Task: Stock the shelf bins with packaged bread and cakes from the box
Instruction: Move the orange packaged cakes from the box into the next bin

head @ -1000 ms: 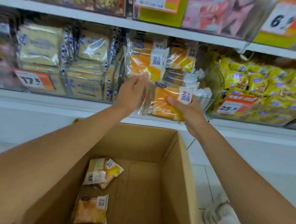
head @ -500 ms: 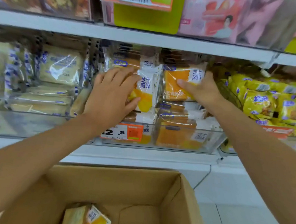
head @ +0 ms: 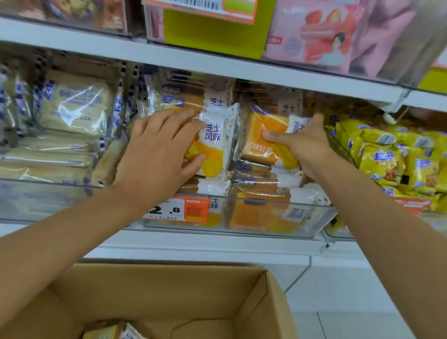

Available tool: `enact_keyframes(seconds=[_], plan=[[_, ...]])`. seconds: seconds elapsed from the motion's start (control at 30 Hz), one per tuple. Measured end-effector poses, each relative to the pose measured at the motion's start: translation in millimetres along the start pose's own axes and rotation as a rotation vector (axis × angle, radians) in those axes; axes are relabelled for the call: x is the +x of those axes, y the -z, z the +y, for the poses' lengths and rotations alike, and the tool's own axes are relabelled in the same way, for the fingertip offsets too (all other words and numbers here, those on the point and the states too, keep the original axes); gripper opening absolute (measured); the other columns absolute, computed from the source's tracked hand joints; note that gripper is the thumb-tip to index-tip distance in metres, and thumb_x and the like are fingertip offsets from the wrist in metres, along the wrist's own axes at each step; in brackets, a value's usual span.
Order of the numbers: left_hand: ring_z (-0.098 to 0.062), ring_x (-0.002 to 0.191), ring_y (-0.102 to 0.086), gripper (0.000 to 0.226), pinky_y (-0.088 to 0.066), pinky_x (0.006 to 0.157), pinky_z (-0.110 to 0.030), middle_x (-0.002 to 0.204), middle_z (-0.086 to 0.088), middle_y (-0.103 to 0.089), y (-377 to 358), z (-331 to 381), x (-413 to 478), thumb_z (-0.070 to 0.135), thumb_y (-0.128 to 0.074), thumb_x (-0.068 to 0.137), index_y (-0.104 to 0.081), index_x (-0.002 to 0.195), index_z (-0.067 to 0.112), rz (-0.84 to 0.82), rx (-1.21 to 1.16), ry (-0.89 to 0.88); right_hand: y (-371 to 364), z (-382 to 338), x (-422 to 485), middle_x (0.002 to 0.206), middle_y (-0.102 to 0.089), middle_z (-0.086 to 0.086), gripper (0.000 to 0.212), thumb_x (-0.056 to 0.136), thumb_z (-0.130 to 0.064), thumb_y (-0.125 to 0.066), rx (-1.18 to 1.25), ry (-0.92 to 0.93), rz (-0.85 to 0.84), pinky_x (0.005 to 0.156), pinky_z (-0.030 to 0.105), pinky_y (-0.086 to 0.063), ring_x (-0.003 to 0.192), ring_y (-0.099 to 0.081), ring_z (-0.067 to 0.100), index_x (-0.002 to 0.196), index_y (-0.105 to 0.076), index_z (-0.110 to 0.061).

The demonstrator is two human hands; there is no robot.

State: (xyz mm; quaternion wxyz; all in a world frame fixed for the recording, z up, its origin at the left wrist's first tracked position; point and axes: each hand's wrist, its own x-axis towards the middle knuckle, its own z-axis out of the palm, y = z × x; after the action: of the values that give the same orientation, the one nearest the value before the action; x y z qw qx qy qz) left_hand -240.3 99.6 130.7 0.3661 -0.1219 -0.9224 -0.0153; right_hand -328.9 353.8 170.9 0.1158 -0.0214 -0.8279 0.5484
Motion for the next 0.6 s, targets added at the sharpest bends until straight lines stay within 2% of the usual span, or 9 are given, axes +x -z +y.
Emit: enact_keyframes(seconds=[0.1, 0.23, 0.33, 0.47, 0.53, 0.6], plan=[[-0.026, 0.130, -0.041, 0.051, -0.034, 0.102, -0.049, 0.146, 0.000, -0.048, 0, 0, -1, 0.049, -0.046, 0.090, -0.052, 0.134, 0.024, 0.015, -0.007, 0.001, -5, 2, 2, 0.115, -0.053, -0.003, 0.094, 0.066, -0.025, -0.090, 0.017, 0.083, 0.023, 0.084, 0.022, -0.052, 0.100, -0.057, 0.009, 0.137, -0.031, -0.011], [-0.025, 0.131, -0.041, 0.050, -0.033, 0.103, -0.049, 0.145, -0.001, -0.048, 0, 0, -1, 0.048, -0.047, 0.091, -0.052, 0.134, 0.024, 0.030, -0.023, 0.000, -3, 5, 0, 0.128, -0.051, -0.001, 0.099, 0.065, -0.039, -0.089, -0.099, 0.083, -0.171, 0.094, 0.031, -0.048, 0.115, -0.054, 0.014, 0.140, -0.027, -0.019], [-0.025, 0.130, -0.041, 0.050, -0.033, 0.102, -0.047, 0.145, -0.001, -0.049, 0, 0, -1, 0.048, -0.047, 0.090, -0.052, 0.134, 0.024, 0.038, -0.022, -0.003, 6, 9, -5, 0.135, -0.042, 0.000, 0.116, 0.051, -0.054, -0.090, -0.193, 0.119, -0.196, 0.098, 0.034, -0.046, 0.121, -0.049, 0.016, 0.141, -0.023, -0.023], [-0.025, 0.130, -0.041, 0.050, -0.032, 0.102, -0.046, 0.144, -0.001, -0.049, -1, 0, -3, 0.047, -0.048, 0.090, -0.053, 0.134, 0.023, 0.047, -0.028, -0.004, 6, 8, -15, 0.140, -0.027, 0.004, 0.123, 0.062, -0.032, -0.091, -0.348, 0.263, -0.120, 0.096, 0.024, -0.036, 0.118, -0.039, 0.014, 0.153, -0.008, -0.027], [-0.025, 0.130, -0.040, 0.050, -0.032, 0.103, -0.047, 0.144, -0.002, -0.049, 0, 0, -3, 0.047, -0.049, 0.091, -0.053, 0.134, 0.022, 0.043, -0.031, -0.007, 5, 4, -15, 0.144, -0.024, 0.007, 0.123, 0.064, -0.031, -0.090, -0.394, 0.325, -0.065, 0.101, 0.024, -0.033, 0.125, -0.039, 0.017, 0.154, -0.005, -0.033], [-0.026, 0.131, -0.040, 0.051, -0.032, 0.103, -0.047, 0.144, -0.002, -0.049, 1, 0, -2, 0.047, -0.048, 0.091, -0.052, 0.135, 0.022, 0.039, -0.031, -0.012, 4, 3, -14, 0.147, -0.020, 0.007, 0.117, 0.066, -0.035, -0.088, -0.430, 0.339, -0.077, 0.109, 0.028, -0.029, 0.137, -0.031, 0.021, 0.153, -0.009, -0.038]])
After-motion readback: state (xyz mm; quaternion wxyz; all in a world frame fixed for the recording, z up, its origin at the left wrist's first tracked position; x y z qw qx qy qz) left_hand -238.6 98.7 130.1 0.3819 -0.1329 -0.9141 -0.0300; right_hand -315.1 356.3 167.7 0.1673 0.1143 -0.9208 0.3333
